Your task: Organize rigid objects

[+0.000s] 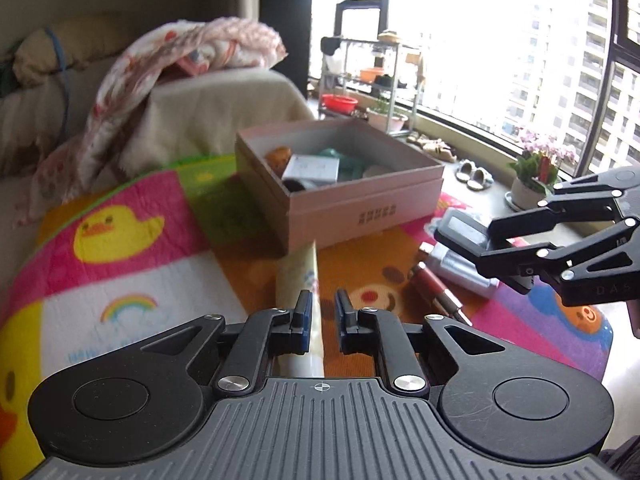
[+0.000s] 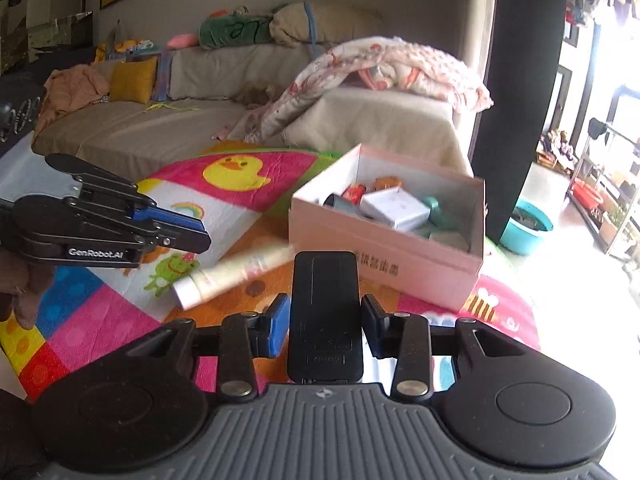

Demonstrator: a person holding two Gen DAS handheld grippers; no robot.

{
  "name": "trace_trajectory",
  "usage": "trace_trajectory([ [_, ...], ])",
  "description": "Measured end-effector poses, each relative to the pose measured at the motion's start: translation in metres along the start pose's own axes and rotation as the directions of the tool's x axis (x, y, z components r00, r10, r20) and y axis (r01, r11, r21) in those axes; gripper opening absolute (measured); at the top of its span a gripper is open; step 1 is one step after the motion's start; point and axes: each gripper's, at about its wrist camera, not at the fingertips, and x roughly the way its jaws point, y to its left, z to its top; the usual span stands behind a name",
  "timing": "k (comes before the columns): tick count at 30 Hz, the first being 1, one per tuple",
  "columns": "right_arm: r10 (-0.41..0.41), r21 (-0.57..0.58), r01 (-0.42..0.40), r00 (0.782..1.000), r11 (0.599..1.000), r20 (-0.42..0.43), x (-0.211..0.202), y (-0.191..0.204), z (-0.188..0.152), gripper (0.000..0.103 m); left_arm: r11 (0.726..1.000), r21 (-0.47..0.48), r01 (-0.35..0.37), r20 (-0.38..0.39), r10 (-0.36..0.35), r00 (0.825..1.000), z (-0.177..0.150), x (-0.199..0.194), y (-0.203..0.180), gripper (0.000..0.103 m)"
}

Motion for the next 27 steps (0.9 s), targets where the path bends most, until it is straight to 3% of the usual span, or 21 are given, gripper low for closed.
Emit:
trace_trajectory([
  [4, 0.036, 0.023, -0.035, 0.999, 0.999, -0.035, 0.010, 0.008, -0.010, 0.038, 0.996, -0.059, -0.065, -0.018, 0.064, 0.998, -0.007, 0.001, 0.012, 0.017],
  [8, 0.090, 0.041, -0.088, 0.994, 0.995, -0.056, 0.027, 0.025, -0.015, 0.038, 0.992, -0.113, -0.052, -0.068, 0.045, 0.997, -0.004, 0.016, 0.019, 0.018],
  [11, 0.085, 0.034, -0.082, 0.994, 0.996, -0.070, 0.043, 0.041, -0.018, 0.038, 0.993, -0.115, -0.038, -0.053, 0.032, 0.998, -0.001, 0.028, 0.014, 0.019],
  [15, -0.006, -0.068, 0.003, 0.999, 0.998, -0.047, 0.050, 0.063, -0.024, 0.038, 0.993, -0.112, -0.044, -0.098, 0.033, 0.995, 0.002, 0.048, 0.008, 0.039],
  [17, -0.021, -0.098, 0.017, 0.999, 0.995, -0.043, 0.050, 0.067, -0.026, 0.038, 0.993, -0.111, -0.042, -0.146, 0.025, 0.989, 0.001, 0.061, 0.005, 0.039],
  [20, -0.028, -0.096, 0.023, 0.998, 0.995, -0.048, 0.049, 0.065, -0.027, 0.039, 0.996, -0.078, -0.045, -0.116, 0.036, 0.993, -0.002, 0.063, 0.002, 0.039],
  [24, 0.022, -0.072, -0.026, 0.998, 0.997, -0.056, 0.048, 0.064, -0.024, 0.039, 0.997, -0.079, -0.006, -0.115, -0.003, 0.993, -0.006, 0.059, 0.009, 0.039],
  [27, 0.018, -0.136, -0.025, 0.998, 0.990, -0.052, 0.051, 0.075, -0.024, 0.040, 0.999, -0.054, -0.003, -0.116, -0.003, 0.993, -0.011, 0.050, 0.012, 0.032],
])
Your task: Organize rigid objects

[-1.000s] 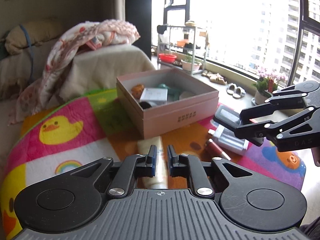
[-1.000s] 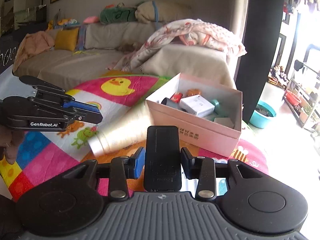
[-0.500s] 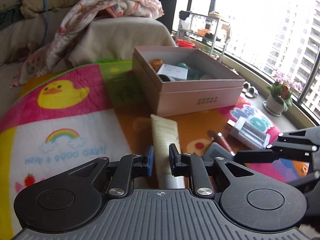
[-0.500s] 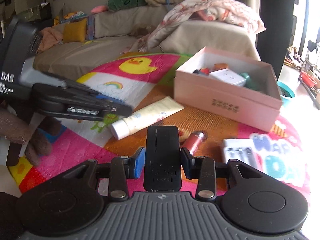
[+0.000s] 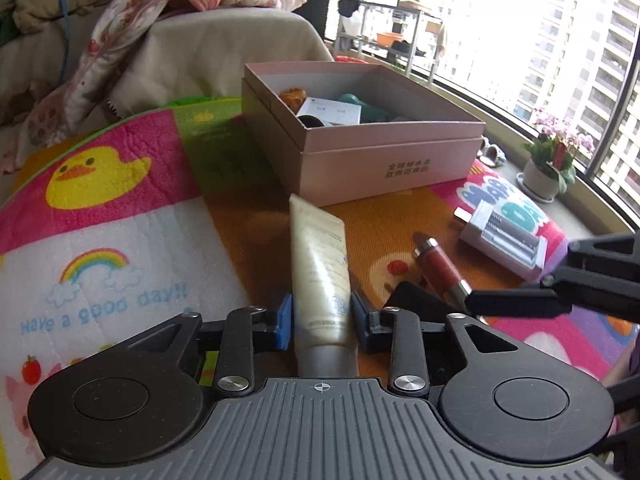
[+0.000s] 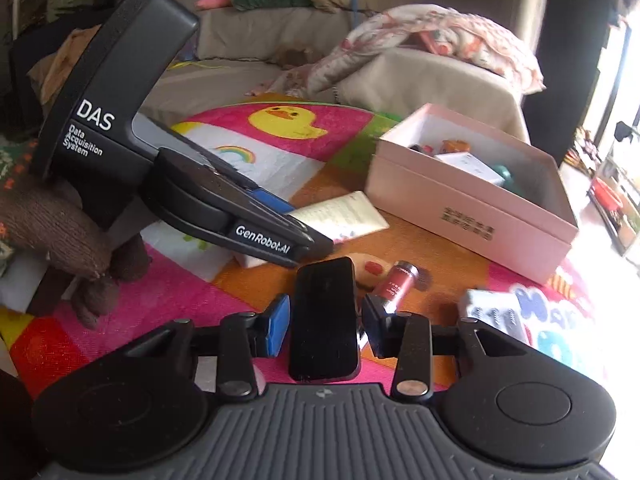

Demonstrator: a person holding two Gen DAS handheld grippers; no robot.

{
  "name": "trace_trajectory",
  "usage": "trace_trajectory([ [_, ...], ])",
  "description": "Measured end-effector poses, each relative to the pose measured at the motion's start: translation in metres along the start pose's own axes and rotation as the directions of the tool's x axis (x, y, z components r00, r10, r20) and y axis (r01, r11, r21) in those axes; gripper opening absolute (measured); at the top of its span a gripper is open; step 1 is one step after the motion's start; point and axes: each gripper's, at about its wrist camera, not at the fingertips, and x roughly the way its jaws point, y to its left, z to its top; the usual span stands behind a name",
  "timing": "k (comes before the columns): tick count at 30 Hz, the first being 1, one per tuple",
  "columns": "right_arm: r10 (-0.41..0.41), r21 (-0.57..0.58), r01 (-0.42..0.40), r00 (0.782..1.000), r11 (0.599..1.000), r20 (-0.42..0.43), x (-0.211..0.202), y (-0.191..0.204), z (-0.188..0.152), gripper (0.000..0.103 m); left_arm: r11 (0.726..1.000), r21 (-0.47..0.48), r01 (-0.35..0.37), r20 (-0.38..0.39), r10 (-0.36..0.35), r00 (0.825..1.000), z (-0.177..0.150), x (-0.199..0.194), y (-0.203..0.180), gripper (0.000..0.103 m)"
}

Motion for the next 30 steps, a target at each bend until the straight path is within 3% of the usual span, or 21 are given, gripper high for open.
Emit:
trace_trajectory([
  [4, -0.052, -0.098, 0.050, 0.999, 0.994, -0.011, -0.001, 0.009, -0.003, 0.041, 0.999, -0.007, -0.043, 0.009, 0.043, 0.999, -0.007, -0.009, 0.008, 0.032],
  [6, -0.072, -0.093, 0.070, 0.997, 0.993, -0.022, -0.003, 0.004, -0.005, 0.051, 0.999, -0.030, -0.040, 0.012, 0.041, 0.999, -0.009, -0.011, 0.011, 0.032],
  [10, -0.121, -0.033, 0.120, 0.992, 0.992, -0.044, -0.006, -0.012, -0.005, 0.056, 0.998, -0.032, -0.054, 0.021, 0.055, 0.998, -0.010, -0.012, 0.009, 0.032],
  [15, -0.096, 0.124, 0.100, 0.995, 0.987, -0.036, -0.009, -0.034, -0.001, 0.055, 0.995, -0.053, -0.087, 0.050, 0.090, 0.995, -0.015, -0.013, 0.003, 0.033],
  [18, -0.137, 0.208, 0.148, 0.988, 0.967, -0.069, 0.003, -0.048, -0.001, 0.047, 0.993, -0.014, -0.116, 0.069, 0.117, 0.991, -0.019, -0.013, -0.007, 0.032],
  [20, -0.113, 0.252, 0.140, 0.987, 0.958, -0.118, 0.014, -0.056, -0.002, 0.038, 0.993, 0.014, -0.117, 0.091, 0.116, 0.989, -0.023, -0.013, -0.010, 0.032],
  [22, -0.087, 0.294, 0.115, 0.991, 0.949, -0.106, 0.017, -0.061, -0.004, 0.035, 0.994, -0.011, -0.105, 0.093, 0.105, 0.990, -0.022, -0.012, -0.007, 0.033],
  [26, -0.073, 0.278, 0.095, 0.993, 0.956, -0.090, 0.022, -0.059, -0.002, 0.029, 0.993, -0.057, -0.106, 0.071, 0.110, 0.991, -0.016, -0.009, -0.005, 0.033],
  [27, -0.065, 0.271, 0.087, 0.994, 0.959, -0.092, 0.021, -0.058, -0.001, 0.022, 0.993, -0.056, -0.109, 0.065, 0.112, 0.992, -0.015, -0.010, -0.005, 0.032],
  [30, -0.039, 0.259, 0.061, 0.995, 0.964, -0.086, 0.009, -0.061, 0.000, 0.020, 0.997, -0.030, -0.077, 0.068, 0.079, 0.995, -0.019, -0.016, -0.008, 0.031],
])
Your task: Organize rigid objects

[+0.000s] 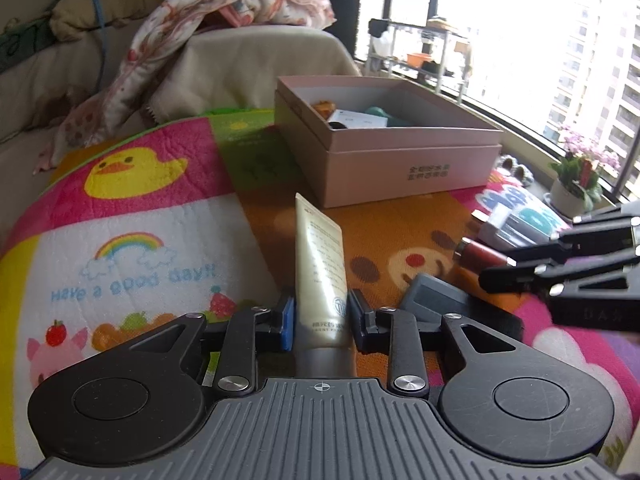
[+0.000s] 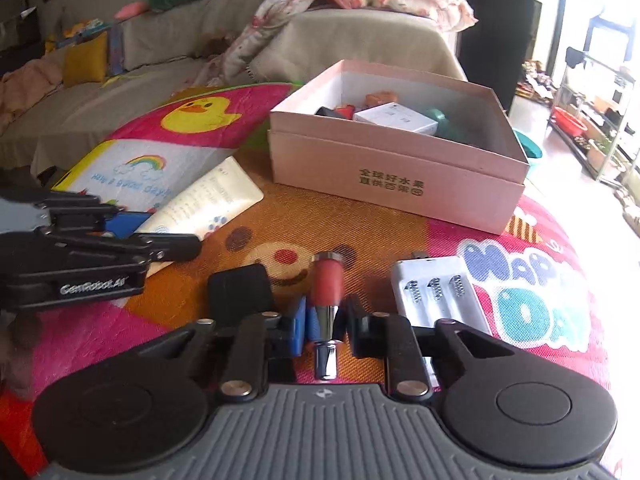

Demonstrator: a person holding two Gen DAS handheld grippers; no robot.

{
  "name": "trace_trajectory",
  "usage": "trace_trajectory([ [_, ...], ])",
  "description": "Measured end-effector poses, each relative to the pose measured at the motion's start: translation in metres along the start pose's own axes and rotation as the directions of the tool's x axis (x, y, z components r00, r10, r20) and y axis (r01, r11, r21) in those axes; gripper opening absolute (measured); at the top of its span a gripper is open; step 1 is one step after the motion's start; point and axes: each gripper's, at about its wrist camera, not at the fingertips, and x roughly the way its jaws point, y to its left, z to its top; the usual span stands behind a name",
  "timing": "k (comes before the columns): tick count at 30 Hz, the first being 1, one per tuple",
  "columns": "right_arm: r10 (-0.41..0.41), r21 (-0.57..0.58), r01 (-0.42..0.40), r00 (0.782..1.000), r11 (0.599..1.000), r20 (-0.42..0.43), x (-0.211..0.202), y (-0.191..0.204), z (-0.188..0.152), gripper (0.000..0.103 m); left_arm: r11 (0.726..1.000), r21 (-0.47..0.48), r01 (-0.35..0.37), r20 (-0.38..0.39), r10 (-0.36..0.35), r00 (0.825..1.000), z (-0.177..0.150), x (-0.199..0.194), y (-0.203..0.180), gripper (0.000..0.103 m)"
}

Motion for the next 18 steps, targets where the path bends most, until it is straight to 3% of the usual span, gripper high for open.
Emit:
trace_trajectory([
  [6, 0.004, -0.045, -0.001, 0.997, 0.999, 0.078, -0.042, -0.013, 0.000, 0.020, 0.995, 0.028, 0.099, 0.024, -0.099, 0.995, 0.005, -0.027, -0.011, 0.031],
  [11, -0.035, -0.046, 0.044, 0.982, 0.998, 0.185, -0.063, -0.028, 0.029, 0.020, 0.985, 0.058, 0.160, 0.148, -0.167, 0.975, 0.070, -0.038, -0.018, 0.031],
  [16, -0.127, -0.040, 0.147, 0.939, 0.988, 0.320, -0.060, -0.040, 0.078, 0.020, 0.978, 0.090, 0.186, 0.259, -0.203, 0.944, 0.157, -0.011, -0.027, 0.031],
  [18, -0.189, -0.022, 0.215, 0.898, 0.976, 0.396, -0.051, -0.046, 0.097, 0.020, 0.967, 0.055, 0.249, 0.207, -0.255, 0.944, 0.188, 0.019, -0.025, 0.031],
])
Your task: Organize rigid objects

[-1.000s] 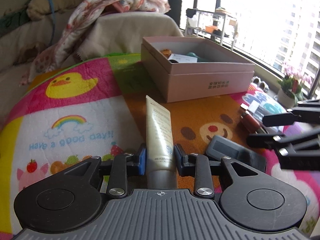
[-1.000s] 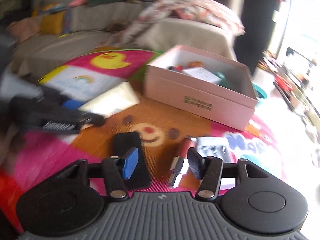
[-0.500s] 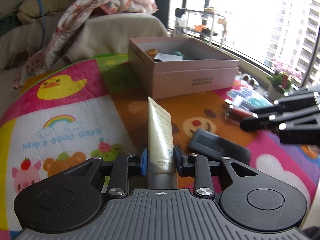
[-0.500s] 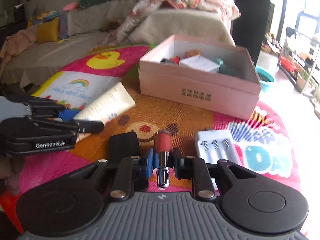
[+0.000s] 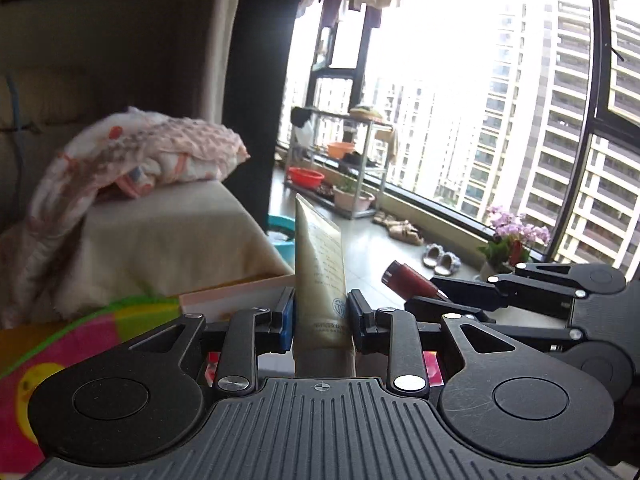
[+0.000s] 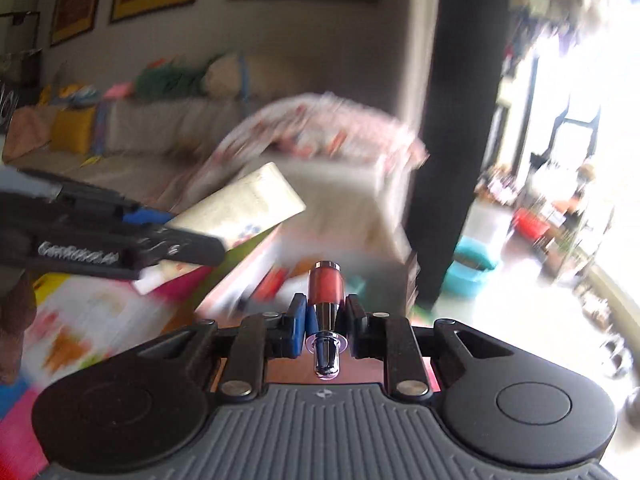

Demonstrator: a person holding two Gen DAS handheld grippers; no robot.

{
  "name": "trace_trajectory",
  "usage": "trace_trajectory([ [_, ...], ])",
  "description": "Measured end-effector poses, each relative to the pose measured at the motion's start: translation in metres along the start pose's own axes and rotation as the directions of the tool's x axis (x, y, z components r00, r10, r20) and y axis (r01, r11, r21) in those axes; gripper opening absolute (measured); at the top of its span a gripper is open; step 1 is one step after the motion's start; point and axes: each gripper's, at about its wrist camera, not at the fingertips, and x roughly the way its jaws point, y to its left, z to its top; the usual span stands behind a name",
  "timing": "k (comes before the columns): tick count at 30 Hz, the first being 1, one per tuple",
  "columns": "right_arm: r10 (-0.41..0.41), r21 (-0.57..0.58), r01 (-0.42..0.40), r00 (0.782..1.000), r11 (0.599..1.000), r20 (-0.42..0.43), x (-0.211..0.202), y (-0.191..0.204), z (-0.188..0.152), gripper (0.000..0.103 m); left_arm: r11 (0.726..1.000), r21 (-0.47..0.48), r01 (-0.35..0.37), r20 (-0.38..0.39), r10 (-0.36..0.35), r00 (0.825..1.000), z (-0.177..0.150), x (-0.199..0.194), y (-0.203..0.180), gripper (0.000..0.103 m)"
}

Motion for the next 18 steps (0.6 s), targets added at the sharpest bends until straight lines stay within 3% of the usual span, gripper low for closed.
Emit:
trace_trajectory([
  [1, -0.019, 0.003, 0.019, 1.000, 1.000, 0.014, 0.010, -0.003, 0.005, 0.021, 0.999, -0.042, 0.029, -0.036, -0.030, 0.999, 0.007, 0.017, 0.007, 0.031],
  [3, -0.018, 0.032, 0.019, 1.000, 0.999, -0.025, 0.030, -0.013, 0.012, 0.040, 0.992, -0.128, 0.021, -0.068, -0.030, 0.997, 0.007, 0.044, 0.021, 0.031],
  [4, -0.014, 0.051, 0.016, 0.999, 0.999, -0.040, 0.034, -0.018, 0.012, 0.044, 0.991, -0.134, -0.013, -0.083, 0.001, 0.997, 0.003, 0.051, 0.024, 0.031],
  [6, 0.003, 0.072, 0.001, 0.999, 0.997, -0.053, 0.030, -0.027, 0.001, 0.062, 0.992, -0.110, -0.066, -0.097, 0.055, 0.994, -0.008, 0.053, 0.025, 0.031],
  [9, 0.040, 0.083, -0.034, 0.997, 0.996, -0.069, 0.007, -0.032, -0.040, 0.085, 0.992, -0.096, -0.079, -0.106, 0.069, 0.992, -0.034, 0.031, 0.027, 0.031],
  [12, 0.044, 0.078, -0.032, 0.987, 0.996, -0.152, -0.010, -0.024, -0.084, 0.085, 0.991, -0.093, -0.101, -0.141, 0.087, 0.986, -0.069, -0.003, 0.020, 0.031],
  [15, 0.090, 0.108, -0.066, 0.970, 0.992, -0.228, -0.020, -0.020, -0.110, 0.085, 0.984, -0.149, -0.101, -0.203, 0.069, 0.977, -0.107, -0.034, 0.015, 0.031],
  [18, 0.233, 0.166, -0.196, 0.941, 0.967, -0.244, -0.036, -0.009, -0.120, 0.085, 0.975, -0.198, -0.101, -0.282, 0.042, 0.959, -0.139, -0.052, 0.012, 0.031],
])
